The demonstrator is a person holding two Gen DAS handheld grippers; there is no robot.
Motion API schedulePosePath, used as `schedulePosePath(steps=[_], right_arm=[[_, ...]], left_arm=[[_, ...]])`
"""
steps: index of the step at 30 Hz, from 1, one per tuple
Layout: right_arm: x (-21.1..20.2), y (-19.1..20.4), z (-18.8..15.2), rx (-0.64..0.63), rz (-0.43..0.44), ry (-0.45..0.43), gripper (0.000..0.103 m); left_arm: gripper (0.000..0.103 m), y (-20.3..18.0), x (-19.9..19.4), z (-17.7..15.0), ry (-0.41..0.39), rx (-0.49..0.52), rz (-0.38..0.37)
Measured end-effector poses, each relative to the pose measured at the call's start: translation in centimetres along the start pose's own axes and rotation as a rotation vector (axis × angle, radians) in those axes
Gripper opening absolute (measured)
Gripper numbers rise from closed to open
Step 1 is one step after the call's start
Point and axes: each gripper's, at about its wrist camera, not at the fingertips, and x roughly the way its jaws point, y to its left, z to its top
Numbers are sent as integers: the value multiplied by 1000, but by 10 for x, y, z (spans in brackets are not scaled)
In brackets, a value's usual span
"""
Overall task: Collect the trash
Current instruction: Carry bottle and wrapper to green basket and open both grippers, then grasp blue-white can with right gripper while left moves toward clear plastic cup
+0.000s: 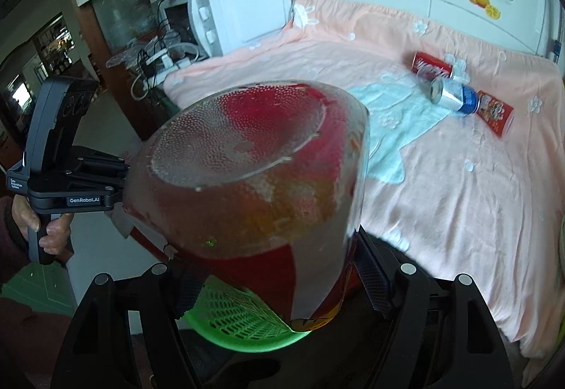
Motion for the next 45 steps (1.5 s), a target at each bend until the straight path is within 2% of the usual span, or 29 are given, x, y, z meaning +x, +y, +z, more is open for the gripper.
schedulePosePath(steps=[3,7,9,12,14,16,21,25,28,34,45], right_arm=[[12,3,-14,19,25,34,72],[27,4,-26,55,45,65,72],[34,5,-30,73,55,80,73],[44,7,-34,81,65,105,73],[51,7,-36,93,71,124,73],[57,6,-36,107,77,137,73],[66,3,-36,149,96,158,74],[66,-1,-32,169,106,149,80],[60,-5,-27,178,108,130,81],[44,-24,-10,192,57,74,81],[26,-112,44,328,-100,-6,81]], left_arm=[[9,2,7,-10,28,-32,0],[34,4,8,-15,15,-60,19],[38,3,7,-14,4,-62,28],[52,3,3,-9,-18,-68,48],[55,2,1,-3,-33,-63,63],[65,2,-3,1,-47,-59,81],[77,3,-8,12,-78,-53,115],[87,5,-11,22,-98,-43,130],[93,6,-12,30,-117,-41,138],[97,5,-13,51,-145,-18,160],[98,2,-3,98,-170,27,183]])
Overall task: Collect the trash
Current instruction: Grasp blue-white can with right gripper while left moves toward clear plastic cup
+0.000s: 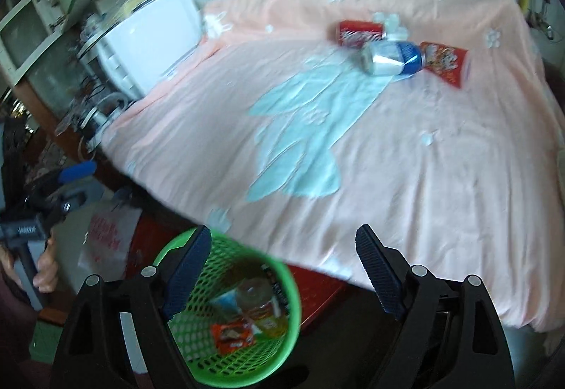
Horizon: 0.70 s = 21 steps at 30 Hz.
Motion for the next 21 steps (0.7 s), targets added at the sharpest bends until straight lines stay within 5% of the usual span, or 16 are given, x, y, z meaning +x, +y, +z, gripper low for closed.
schedulePosePath(steps=[21], right_arm=[[85,-123,199,404,-155,-20,81]], left_arm=[[98,16,72,79,0,68,8]])
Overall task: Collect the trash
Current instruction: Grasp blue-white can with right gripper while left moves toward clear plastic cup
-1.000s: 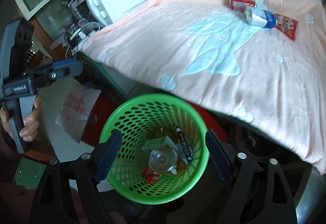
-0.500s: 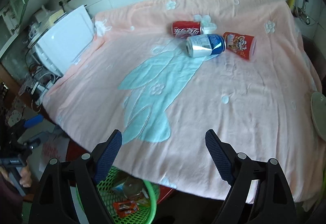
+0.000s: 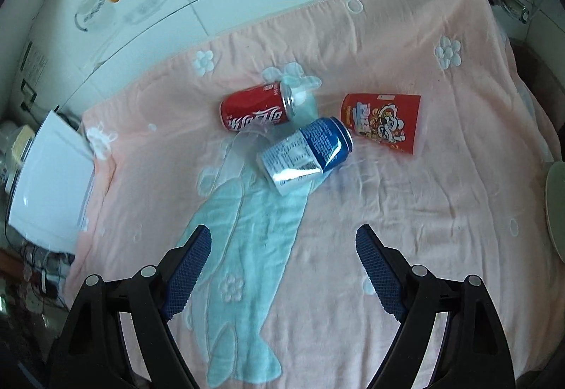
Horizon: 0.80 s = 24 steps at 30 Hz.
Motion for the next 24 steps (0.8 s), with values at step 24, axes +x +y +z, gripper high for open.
schedulePosePath(steps=[24], right_arm=[[141,-42,58,505,3,111,81]], left_arm=[[98,27,65,64,30,67,-33]])
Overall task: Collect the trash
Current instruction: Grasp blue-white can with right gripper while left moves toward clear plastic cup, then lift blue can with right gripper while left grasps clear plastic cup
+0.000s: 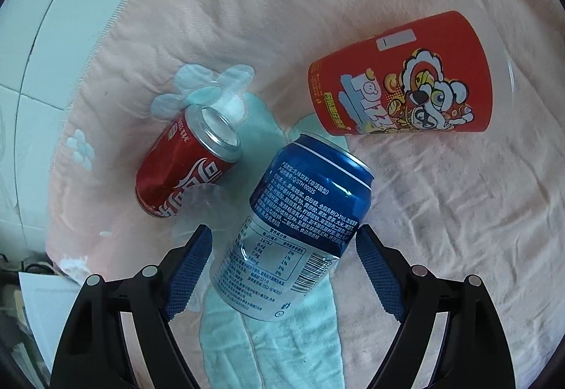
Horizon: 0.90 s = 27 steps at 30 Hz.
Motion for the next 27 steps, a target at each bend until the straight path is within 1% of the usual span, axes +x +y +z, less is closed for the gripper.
schedulePosePath(steps=[3,7,12,13,16,21,24,27], right_arm=[[10,-6,3,54,11,24,77],[16,-8,4,61,46,38,73],[5,-10,-7,-6,59,33,72],[0,-16,-10,-16,69,37,72],[-10,-21,-16,-41,83,46,72],[-34,-27,-30,-133,86,35,72],[-51,-34,-41,-206,66,7,72],[-72,-40,-55,-283,39,-28,72]], left_arm=[[98,4,9,9,5,-16,8],[97,7,21,26,11,-39,6],[97,0,38,54,13,-54,-19],[97,-3,43,60,17,-60,-23],[97,-14,60,78,35,-76,-45],[97,-39,88,105,50,-87,-60],[97,-54,105,124,57,-97,-73],[97,-72,125,141,65,-73,-63]])
